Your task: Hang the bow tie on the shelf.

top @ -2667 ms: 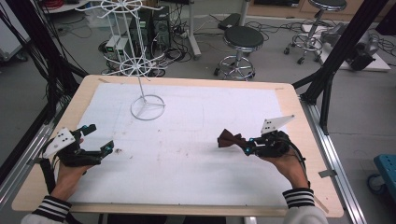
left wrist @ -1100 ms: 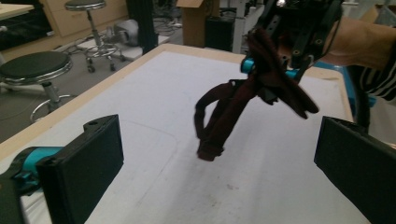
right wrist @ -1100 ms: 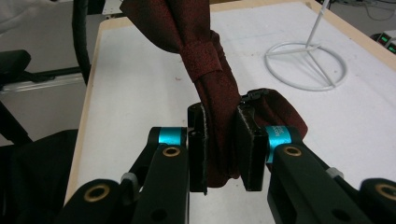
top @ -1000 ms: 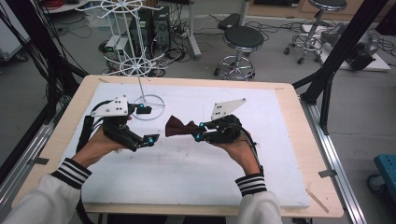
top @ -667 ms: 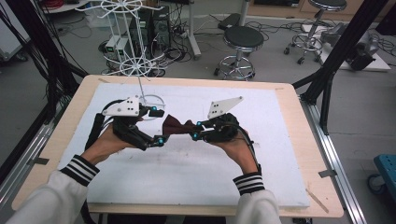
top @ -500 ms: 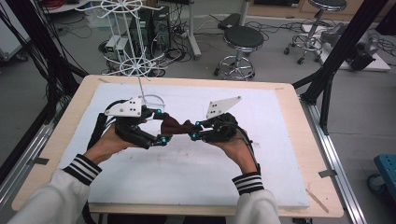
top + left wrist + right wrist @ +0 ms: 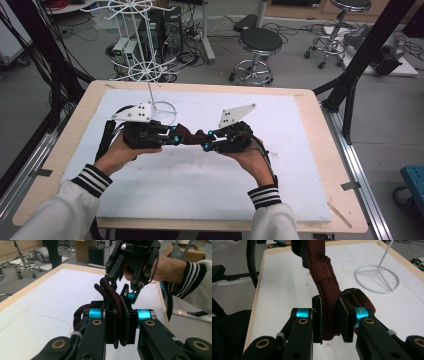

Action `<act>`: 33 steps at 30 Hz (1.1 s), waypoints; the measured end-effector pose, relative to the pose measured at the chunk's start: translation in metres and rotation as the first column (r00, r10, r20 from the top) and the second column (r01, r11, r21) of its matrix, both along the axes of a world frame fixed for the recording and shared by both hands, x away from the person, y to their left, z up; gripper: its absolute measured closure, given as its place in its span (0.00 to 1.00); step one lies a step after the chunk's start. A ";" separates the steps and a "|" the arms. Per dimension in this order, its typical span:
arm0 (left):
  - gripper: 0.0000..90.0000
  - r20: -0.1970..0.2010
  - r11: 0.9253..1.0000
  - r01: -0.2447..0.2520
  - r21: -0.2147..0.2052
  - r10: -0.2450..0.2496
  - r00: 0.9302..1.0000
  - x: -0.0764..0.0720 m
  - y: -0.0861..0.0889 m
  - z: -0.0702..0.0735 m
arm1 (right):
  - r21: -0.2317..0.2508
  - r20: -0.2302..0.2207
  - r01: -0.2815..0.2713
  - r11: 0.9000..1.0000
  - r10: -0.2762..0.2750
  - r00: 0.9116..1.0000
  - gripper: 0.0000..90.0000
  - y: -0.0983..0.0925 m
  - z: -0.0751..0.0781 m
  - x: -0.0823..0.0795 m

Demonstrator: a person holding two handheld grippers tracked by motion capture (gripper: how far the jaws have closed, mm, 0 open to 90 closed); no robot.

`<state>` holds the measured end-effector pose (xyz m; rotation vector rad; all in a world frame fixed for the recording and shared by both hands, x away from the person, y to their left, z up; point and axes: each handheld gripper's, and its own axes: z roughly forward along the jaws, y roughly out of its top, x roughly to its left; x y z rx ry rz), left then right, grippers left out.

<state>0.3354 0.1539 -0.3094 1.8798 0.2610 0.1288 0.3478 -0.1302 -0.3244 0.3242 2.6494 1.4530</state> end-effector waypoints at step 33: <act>0.94 0.012 0.995 -0.099 -0.004 0.099 0.995 -0.001 0.029 0.014 | 0.130 0.041 0.221 0.967 -0.228 0.973 0.01 -0.026 -0.009 -0.013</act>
